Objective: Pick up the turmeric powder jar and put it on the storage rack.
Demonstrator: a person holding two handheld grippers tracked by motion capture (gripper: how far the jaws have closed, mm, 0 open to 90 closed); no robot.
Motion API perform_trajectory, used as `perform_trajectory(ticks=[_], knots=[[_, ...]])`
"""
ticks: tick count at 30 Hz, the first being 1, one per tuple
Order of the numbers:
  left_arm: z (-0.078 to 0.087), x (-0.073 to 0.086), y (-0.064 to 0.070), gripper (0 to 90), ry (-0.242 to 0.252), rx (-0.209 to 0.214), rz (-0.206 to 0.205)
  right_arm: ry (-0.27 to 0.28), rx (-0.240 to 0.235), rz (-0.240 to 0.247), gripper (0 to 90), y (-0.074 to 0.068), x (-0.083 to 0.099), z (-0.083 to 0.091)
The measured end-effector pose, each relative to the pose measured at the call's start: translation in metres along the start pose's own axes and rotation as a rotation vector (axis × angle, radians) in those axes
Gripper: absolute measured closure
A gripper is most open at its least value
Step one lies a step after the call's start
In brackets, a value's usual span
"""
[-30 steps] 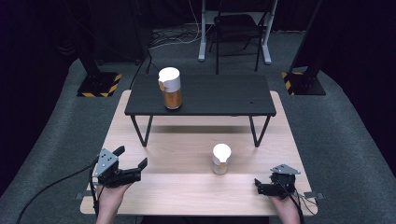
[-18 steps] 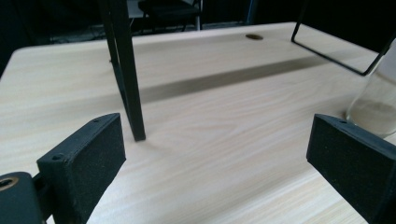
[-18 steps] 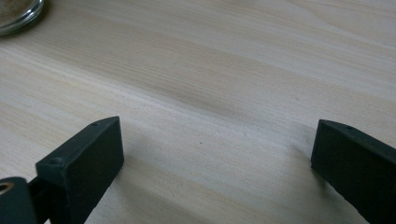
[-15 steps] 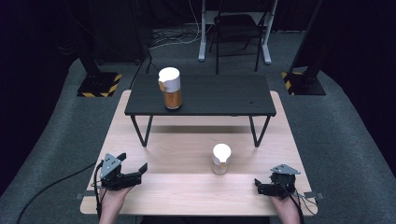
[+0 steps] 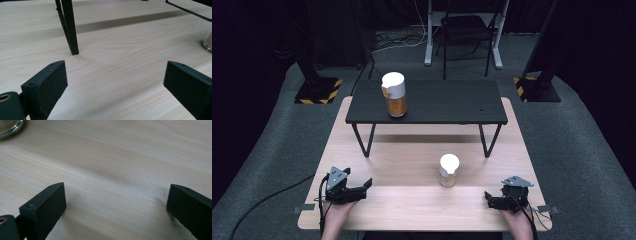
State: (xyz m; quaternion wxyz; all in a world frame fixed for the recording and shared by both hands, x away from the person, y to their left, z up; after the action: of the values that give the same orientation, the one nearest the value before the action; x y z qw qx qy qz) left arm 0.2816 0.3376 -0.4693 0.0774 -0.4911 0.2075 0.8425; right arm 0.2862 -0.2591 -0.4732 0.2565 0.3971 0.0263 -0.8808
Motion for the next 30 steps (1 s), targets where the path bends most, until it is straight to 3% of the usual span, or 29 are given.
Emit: perform_trajectory(ticks=[6,10,19,30], knots=[[-0.007,0.002,-0.004,4.7,-0.045,-0.016,0.009,0.0,0.0,0.0,1.4,0.0,0.0,0.0],[-0.011,0.002,-0.008,4.7,-0.078,-0.02,0.037,0.0,0.0,0.0,1.5,0.0,0.0,0.0],[-0.022,0.0,-0.009,4.7,-0.175,-0.039,0.045,0.0,0.0,0.0,1.4,0.0,0.0,0.0],[-0.03,-0.004,-0.002,5.3,-0.249,-0.087,0.012,0.0,0.001,-0.001,1.4,0.0,0.0,0.0]])
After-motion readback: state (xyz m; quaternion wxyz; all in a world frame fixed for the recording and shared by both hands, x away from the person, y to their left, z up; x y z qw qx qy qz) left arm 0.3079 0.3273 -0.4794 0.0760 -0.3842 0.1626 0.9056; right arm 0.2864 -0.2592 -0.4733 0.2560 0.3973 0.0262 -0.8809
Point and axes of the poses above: each handheld gripper's, and its own axes: z roughly backward along the jaws, x roughly out of its underside, y roughly to its right, the point moved 6 cm from there along -z, roughly forward along the jaws, and after that the axes turned 12 degrees about z, right-handed, at the moved point
